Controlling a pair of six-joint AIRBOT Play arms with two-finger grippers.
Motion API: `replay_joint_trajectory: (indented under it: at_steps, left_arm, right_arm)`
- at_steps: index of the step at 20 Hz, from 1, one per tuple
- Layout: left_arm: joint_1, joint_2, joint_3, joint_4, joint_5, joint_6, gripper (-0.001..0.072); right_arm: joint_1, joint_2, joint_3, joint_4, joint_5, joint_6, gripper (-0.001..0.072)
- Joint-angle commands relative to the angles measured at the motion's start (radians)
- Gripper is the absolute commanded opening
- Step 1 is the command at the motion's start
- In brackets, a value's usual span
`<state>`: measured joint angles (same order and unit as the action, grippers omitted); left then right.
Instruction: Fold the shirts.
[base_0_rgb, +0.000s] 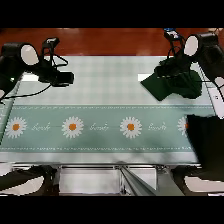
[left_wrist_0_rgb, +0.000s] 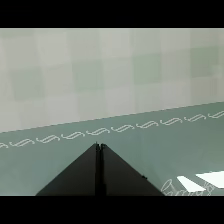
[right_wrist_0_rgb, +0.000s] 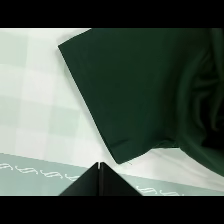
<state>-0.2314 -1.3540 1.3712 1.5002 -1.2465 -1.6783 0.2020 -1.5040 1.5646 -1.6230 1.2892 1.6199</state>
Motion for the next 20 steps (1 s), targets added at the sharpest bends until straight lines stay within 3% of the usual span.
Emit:
replay_joint_trajectory:
  at_steps: [1, 11, 16, 20]
  left_arm:
    - [0.000, 0.000, 0.000, 0.000, 0.000, 0.000, 0.0020]
    - [0.000, 0.000, 0.000, 0.000, 0.000, 0.000, 0.0020]
    - [0.000, 0.000, 0.000, 0.000, 0.003, 0.000, 0.0020]
    - [0.001, -0.005, 0.000, 0.003, 0.147, 0.000, 0.0027]
  right_arm:
    - [0.000, 0.000, 0.000, 0.000, 0.000, 0.000, 0.0019]
    - [0.000, -0.001, 0.000, 0.000, -0.001, 0.000, 0.0019]
    - [0.000, -0.001, 0.000, 0.000, -0.106, -0.001, 0.0019]
    - [0.000, -0.001, 0.000, -0.030, -0.227, -0.001, 0.0024]
